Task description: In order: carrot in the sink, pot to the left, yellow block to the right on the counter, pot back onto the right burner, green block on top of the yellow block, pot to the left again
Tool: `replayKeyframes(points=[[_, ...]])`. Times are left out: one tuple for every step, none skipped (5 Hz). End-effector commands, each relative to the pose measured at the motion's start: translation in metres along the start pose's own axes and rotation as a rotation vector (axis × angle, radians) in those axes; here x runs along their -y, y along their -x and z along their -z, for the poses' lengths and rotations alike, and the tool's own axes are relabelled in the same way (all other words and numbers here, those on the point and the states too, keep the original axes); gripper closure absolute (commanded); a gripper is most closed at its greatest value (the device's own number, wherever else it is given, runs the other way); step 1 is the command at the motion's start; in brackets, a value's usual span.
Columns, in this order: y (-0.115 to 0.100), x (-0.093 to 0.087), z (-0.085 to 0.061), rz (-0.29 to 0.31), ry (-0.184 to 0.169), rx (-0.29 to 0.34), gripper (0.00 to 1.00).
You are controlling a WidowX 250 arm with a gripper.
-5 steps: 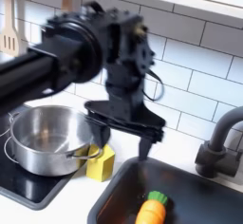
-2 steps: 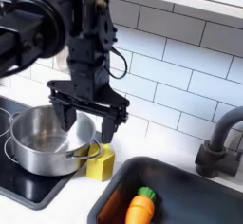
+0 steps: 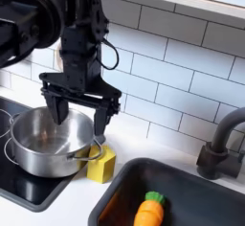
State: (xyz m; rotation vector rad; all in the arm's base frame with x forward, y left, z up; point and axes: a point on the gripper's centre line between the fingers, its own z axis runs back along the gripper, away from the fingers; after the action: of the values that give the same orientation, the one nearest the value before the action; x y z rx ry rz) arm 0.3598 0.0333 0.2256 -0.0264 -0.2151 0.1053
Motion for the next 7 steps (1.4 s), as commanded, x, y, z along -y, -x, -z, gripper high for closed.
replayKeyframes(points=[[-0.009,-0.027,0.015,-0.061,-0.031,-0.035,0.0],[-0.007,-0.033,0.021,-0.054,-0.038,-0.048,0.0],[-0.003,-0.033,0.024,-0.022,-0.046,-0.048,0.0],[0.002,-0.033,0.034,-0.006,-0.037,-0.068,0.0],[0.007,-0.032,0.047,0.016,-0.044,-0.096,0.0],[0.005,-0.036,0.053,0.016,-0.046,-0.101,0.0],[-0.001,-0.04,0.051,0.002,-0.044,-0.091,0.0]])
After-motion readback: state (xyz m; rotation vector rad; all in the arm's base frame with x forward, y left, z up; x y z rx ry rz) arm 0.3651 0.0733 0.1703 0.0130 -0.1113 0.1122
